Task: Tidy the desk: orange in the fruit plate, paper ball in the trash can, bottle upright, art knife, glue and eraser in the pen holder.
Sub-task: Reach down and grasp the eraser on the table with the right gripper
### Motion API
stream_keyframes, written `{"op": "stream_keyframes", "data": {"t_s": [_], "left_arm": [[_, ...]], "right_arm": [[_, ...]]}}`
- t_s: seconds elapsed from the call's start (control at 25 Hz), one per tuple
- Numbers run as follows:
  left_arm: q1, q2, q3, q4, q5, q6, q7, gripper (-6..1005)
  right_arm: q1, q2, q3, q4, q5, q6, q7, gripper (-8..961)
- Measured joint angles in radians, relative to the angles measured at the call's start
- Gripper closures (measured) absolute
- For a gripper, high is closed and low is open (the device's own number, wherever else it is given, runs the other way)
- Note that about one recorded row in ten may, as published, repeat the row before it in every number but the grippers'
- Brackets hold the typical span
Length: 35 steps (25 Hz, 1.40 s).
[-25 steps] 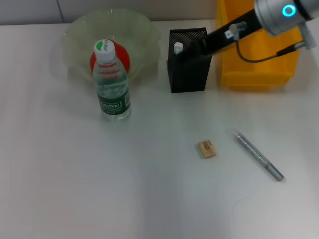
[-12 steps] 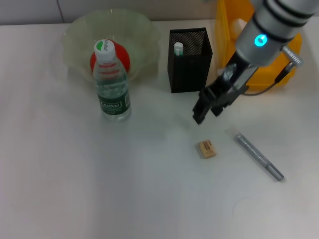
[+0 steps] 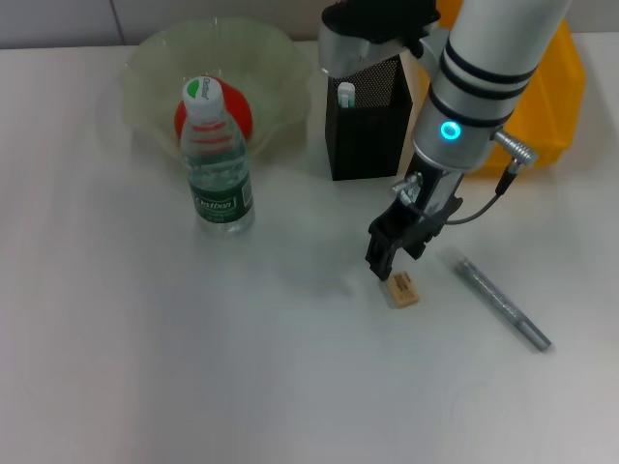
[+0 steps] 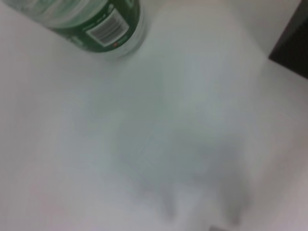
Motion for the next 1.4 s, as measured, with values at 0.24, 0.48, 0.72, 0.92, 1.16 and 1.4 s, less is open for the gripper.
{"op": "stream_keyframes", "data": {"t_s": [0.24,0.48,0.72,0.92,1.16,1.4], "left_arm": [[-0.009,-0.001,0.001,-0.014,0.000,0.000,0.015,287],[-0.038,-0.002,0.006,-0.041,0.000,0.000,0.032,287],[-0.040,-0.001,-0.001,-0.052,0.000,0.003,0.040,287],[-0.043,-0.001,-0.001,-0.052,0.000,0.002,0.041,287],[-0.046,-0.003,0.005,-0.053,0.000,0.001,0.041,287],[-0.047,-0.003,0.007,-0.063,0.000,0.011,0.041,287]], "right_arm": [[0.001,0.000,-0.022,0.048,0.017,0.010,0.000,442],[-0.006,0.000,-0.060,0.071,0.018,0.009,0.001,442],[-0.008,0.000,-0.063,0.061,0.018,0.017,-0.002,442],[-0.015,0.000,-0.064,0.061,0.037,0.027,-0.012,443],[-0.039,0.000,-0.065,0.062,0.083,0.046,-0.047,443],[-0.057,0.000,-0.088,0.061,0.085,0.062,-0.049,443]]}}
